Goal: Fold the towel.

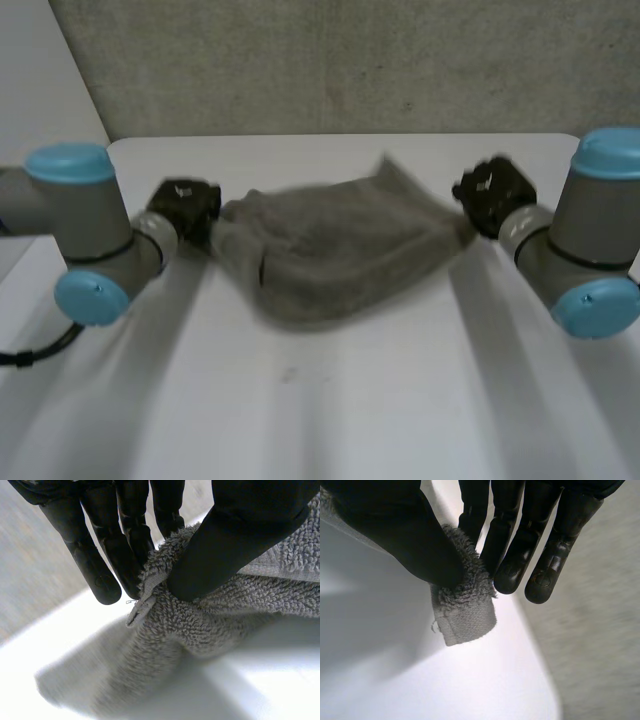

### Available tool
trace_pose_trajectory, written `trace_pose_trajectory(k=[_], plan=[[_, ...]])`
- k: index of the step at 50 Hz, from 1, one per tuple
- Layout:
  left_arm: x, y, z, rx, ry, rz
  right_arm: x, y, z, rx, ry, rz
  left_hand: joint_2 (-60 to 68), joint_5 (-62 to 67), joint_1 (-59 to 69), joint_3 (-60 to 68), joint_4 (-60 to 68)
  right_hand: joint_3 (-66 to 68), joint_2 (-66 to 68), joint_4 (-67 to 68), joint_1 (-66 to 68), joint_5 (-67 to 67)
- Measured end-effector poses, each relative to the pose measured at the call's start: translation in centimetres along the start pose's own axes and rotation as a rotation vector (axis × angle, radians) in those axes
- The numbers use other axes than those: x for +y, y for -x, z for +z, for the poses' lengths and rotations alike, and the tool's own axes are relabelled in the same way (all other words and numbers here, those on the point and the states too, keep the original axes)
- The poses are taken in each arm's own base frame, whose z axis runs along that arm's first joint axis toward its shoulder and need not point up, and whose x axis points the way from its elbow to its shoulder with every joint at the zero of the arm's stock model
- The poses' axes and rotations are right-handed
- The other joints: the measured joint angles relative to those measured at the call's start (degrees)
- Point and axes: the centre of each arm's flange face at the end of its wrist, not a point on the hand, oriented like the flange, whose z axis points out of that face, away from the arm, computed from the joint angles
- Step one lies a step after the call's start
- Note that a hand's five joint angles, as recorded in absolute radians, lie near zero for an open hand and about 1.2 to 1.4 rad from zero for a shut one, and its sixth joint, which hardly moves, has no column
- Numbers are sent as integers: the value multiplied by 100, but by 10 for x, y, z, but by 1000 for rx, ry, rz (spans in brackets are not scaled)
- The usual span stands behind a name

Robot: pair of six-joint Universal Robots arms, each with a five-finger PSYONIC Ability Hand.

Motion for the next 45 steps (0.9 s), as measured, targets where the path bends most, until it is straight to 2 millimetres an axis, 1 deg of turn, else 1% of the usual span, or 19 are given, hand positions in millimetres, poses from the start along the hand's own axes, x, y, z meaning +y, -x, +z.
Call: trace_pose_trajectory(k=[3,5,6,8,9,10,11,12,13,14,18,28,36,38,39,42,44,45], plan=[[20,-10,-8,27,68,7,15,13,-4,-67,65,12,0,0,0,0,0,0,0,0,0,0],[23,-11,-11,33,79,12,18,14,-5,-78,77,15,0,0,0,0,0,0,0,0,0,0],[26,-14,-17,41,98,22,22,16,-7,-93,97,20,-6,0,0,-8,-17,0,0,0,0,0],[26,-15,-26,47,110,43,26,14,-11,-99,114,25,-257,-32,-1,-268,-249,0,0,0,0,1],[24,-15,-31,48,112,56,26,13,-13,-99,118,27,-654,-467,-106,-646,-667,0,0,0,0,2],[23,-15,-34,48,112,66,27,11,-14,-97,120,29,-782,-551,-219,-725,-741,0,0,0,0,2],[21,-14,-39,49,112,83,27,9,-16,-97,121,31,-1046,-788,-498,-1052,-1070,0,0,0,0,2],[21,-14,-42,49,112,93,28,8,-18,-98,121,34,-1651,-1462,-1401,-1654,-1649,0,0,0,0,2],[19,-14,-46,49,112,109,28,8,-20,-100,120,36,-1835,-1670,-1507,-1843,-1865,0,0,0,0,2],[18,-14,-49,50,112,121,29,7,-22,-104,119,38,-2337,-2151,-1970,-2315,-2342,0,0,0,0,2],[19,-16,-57,58,117,164,33,11,-27,-129,119,47,-2619,-2453,-2228,-2621,-2651,0,0,0,0,2],[24,-25,-62,82,124,193,41,18,-31,-160,134,56,-2752,-2594,-2354,-2757,-2779,0,0,0,0,5],[20,-33,-62,97,101,201,43,22,-32,-170,142,57,-2723,-2560,-2334,-2732,-2755,0,0,0,0,5],[18,-34,-62,98,90,203,44,23,-32,-174,144,57,-2558,-2395,-2147,-2565,-2580,0,0,0,0,5],[17,-35,-61,97,82,205,44,24,-32,-175,145,58,-2157,-2028,-1750,-2192,-2210,0,0,0,0,5],[15,-35,-59,95,70,207,45,26,-32,-179,148,57,-1885,-1733,-1485,-1895,-1913,0,0,0,0,6],[13,-36,-58,94,58,209,46,27,-32,-183,151,57,-1351,-1230,-995,-1394,-1403,0,0,0,0,7],[13,-36,-58,95,55,210,46,27,-32,-184,152,57,-1351,-1200,-968,-1364,-1376,0,0,0,0,7]])
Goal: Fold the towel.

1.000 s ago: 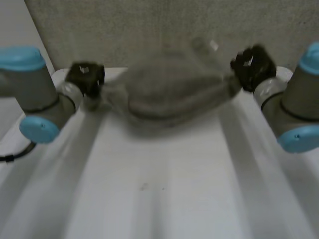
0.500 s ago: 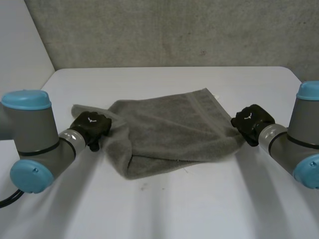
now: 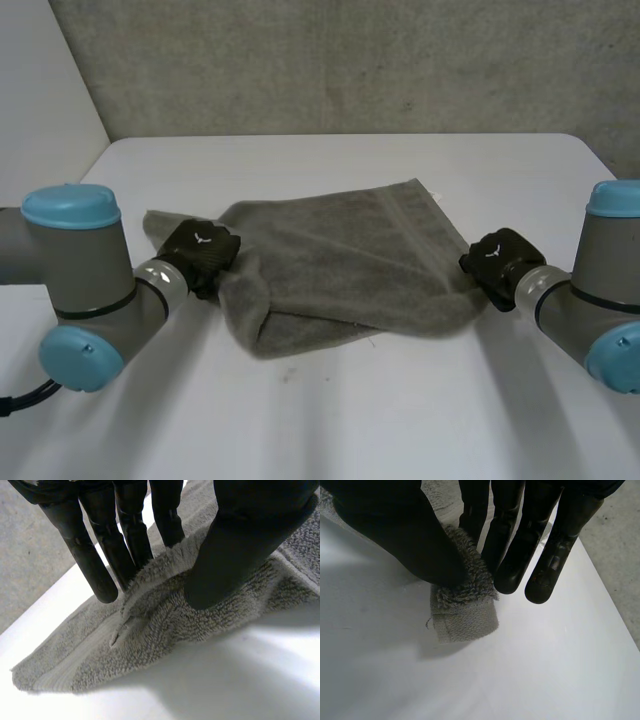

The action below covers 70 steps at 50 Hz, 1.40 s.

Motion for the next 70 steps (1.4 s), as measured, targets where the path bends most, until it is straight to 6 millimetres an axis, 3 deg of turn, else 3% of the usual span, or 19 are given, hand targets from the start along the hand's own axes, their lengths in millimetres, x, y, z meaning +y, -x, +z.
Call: trace_pose_trajectory(k=[5,12,17,22,25,28,29,33,37,45,50,55,56,57,60,63,64,66,70], plan=[[-8,-11,-2,33,-33,13,1,2,1,-4,5,-2,1041,1004,869,1034,1036,0,0,0,0,1],[-28,-24,-17,69,-86,38,2,2,1,-5,9,-10,1339,1257,992,1331,1336,0,0,0,0,2],[-45,-13,-36,25,-122,47,2,1,-1,-12,24,-31,1362,1266,1054,1354,1355,0,0,0,0,2],[-50,14,-56,-64,-102,78,1,0,-12,-58,69,-85,1367,1293,1067,1359,1369,0,0,0,0,2],[-43,37,-72,-123,-22,142,4,-7,-29,-117,142,-134,1369,1313,1097,1362,1371,0,0,0,0,3],[-37,46,-79,-136,31,178,7,-13,-39,-150,191,-154,1370,1313,1098,1363,1372,0,0,0,0,3],[-27,54,-88,-130,112,219,10,-19,-53,-192,253,-171,1370,1313,1098,1363,1372,0,0,0,0,3],[-11,57,-99,-82,228,252,13,-24,-72,-254,325,-181,1372,1314,1098,1368,1372,0,0,0,0,3],[6,47,-111,18,347,242,13,-23,-86,-304,365,-177,1373,1329,1106,1368,1372,0,0,0,0,3],[24,36,-105,105,431,220,12,-21,-85,-312,367,-182,1373,1336,1136,1368,1373,0,0,0,0,10],[23,46,-70,94,416,233,1,-35,-57,-229,314,-216,1373,1336,1136,1369,1373,0,0,0,0,5],[-4,68,-31,11,305,263,-26,-60,-31,-52,202,-242,1374,1336,1136,1370,1374,0,0,0,0,5],[-17,75,-20,-22,257,272,-40,-73,-23,40,144,-245,1374,1336,1136,1371,1375,0,0,0,0,5],[-17,75,-20,-22,257,272,-40,-73,-23,40,144,-245,1374,1336,1136,1371,1375,0,0,0,0,5],[-56,93,3,-121,113,290,-85,-112,-13,299,-41,-231,1374,1336,1136,1371,1375,0,0,0,0,6],[-90,106,15,-205,-13,296,-120,-141,-17,486,-198,-209,1374,1338,1154,1371,1375,0,0,0,0,6],[-109,114,18,-255,-89,294,-141,-159,-25,605,-306,-194,1374,1338,1159,1371,1375,0,0,0,0,6],[-133,125,19,-322,-189,286,-159,-174,-35,708,-400,-182,1374,1338,1159,1371,1376,0,0,0,0,6],[-206,161,2,-540,-548,209,-187,-196,-60,880,-562,-163,1374,1338,1159,1372,1376,0,0,0,0,8]])
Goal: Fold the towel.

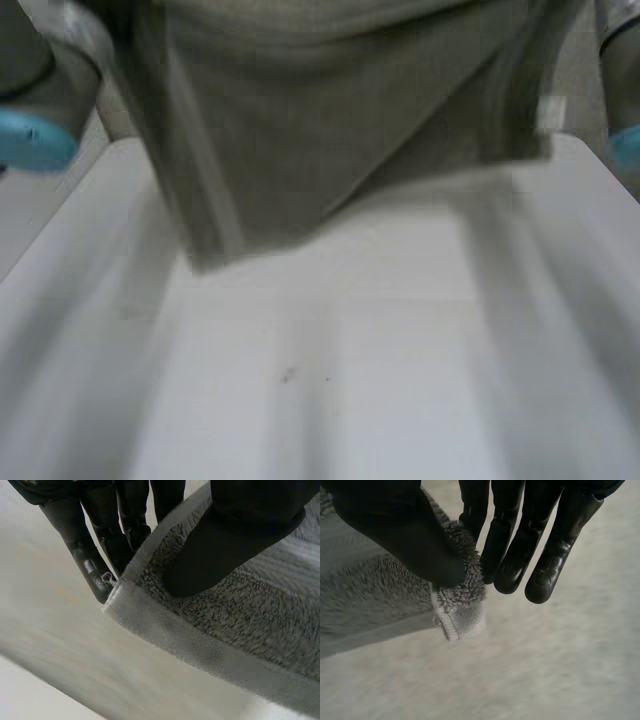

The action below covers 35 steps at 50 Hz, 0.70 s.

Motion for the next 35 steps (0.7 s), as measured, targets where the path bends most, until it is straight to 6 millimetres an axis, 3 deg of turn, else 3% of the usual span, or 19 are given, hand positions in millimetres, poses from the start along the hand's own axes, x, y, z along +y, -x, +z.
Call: trace_pose_trajectory(k=[3,6,10,11,13,15,18,23,29,35], plan=[[-26,25,11,-122,-152,-106,-5,-7,-1,45,-31,8,0,1,22,-1,0,0,0,0,0,10],[-25,30,12,-141,-173,-191,3,2,-9,14,-8,7,0,8,23,-1,0,0,0,0,0,16],[11,14,2,-91,-68,-297,24,28,-29,-98,68,1,0,8,23,0,0,0,0,0,0,19],[30,3,-5,-57,-5,-321,33,39,-38,-151,98,1,0,10,23,-1,0,0,0,0,0,19],[38,-2,-9,-43,20,-329,37,44,-42,-175,112,1,0,10,23,0,0,0,0,0,0,19],[80,-32,-34,49,163,-358,58,75,-67,-320,186,6,0,10,23,0,0,0,0,0,0,19],[106,-56,-58,127,260,-369,73,97,-88,-430,242,11,0,10,23,0,0,0,0,0,0,19],[150,-102,-115,299,448,-385,98,133,-135,-651,366,28,0,10,23,0,0,0,0,0,0,19],[168,-121,-156,408,564,-330,103,141,-167,-799,467,44,0,10,23,0,0,0,0,0,0,20],[163,-109,-180,449,617,-239,94,122,-178,-860,526,46,0,11,23,-1,0,0,0,0,0,19]])
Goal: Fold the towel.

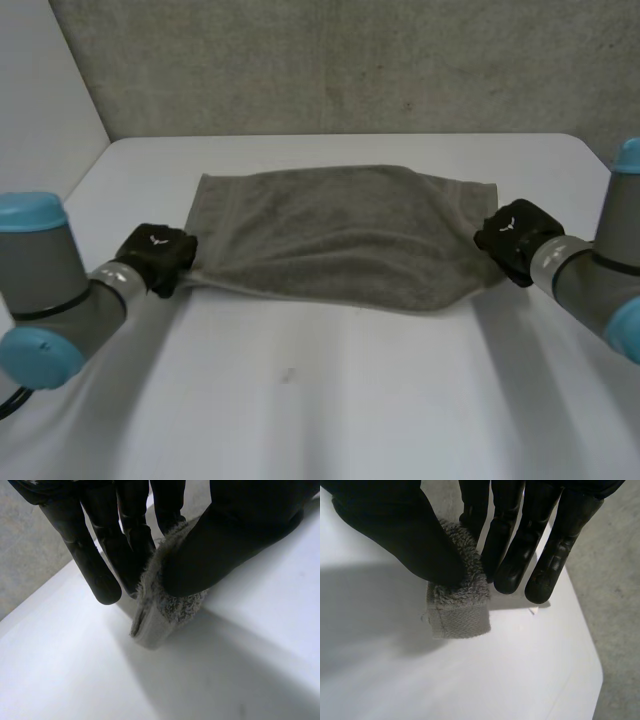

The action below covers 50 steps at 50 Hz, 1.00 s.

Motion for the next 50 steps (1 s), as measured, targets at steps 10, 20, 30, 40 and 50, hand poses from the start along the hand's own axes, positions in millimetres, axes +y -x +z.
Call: trace_pose_trajectory(k=[10,20,30,40,50], plan=[[-6,10,-86,52,197,124,35,-8,-69,-229,258,-43,0,0,0,0,0,0,0,0,0,0],[-5,-3,-144,239,338,228,58,-19,-102,-376,322,41,2,6,0,1,0,0,0,0,0,1],[-17,3,-111,222,215,258,75,-13,-71,-369,360,20,1,13,0,1,0,0,0,0,0,2],[-32,12,-30,178,128,181,63,-26,-9,-136,276,6,2,16,0,1,0,0,0,0,0,3],[-45,18,40,79,67,159,43,-24,41,29,136,4,2,17,30,1,0,0,0,0,0,8]])
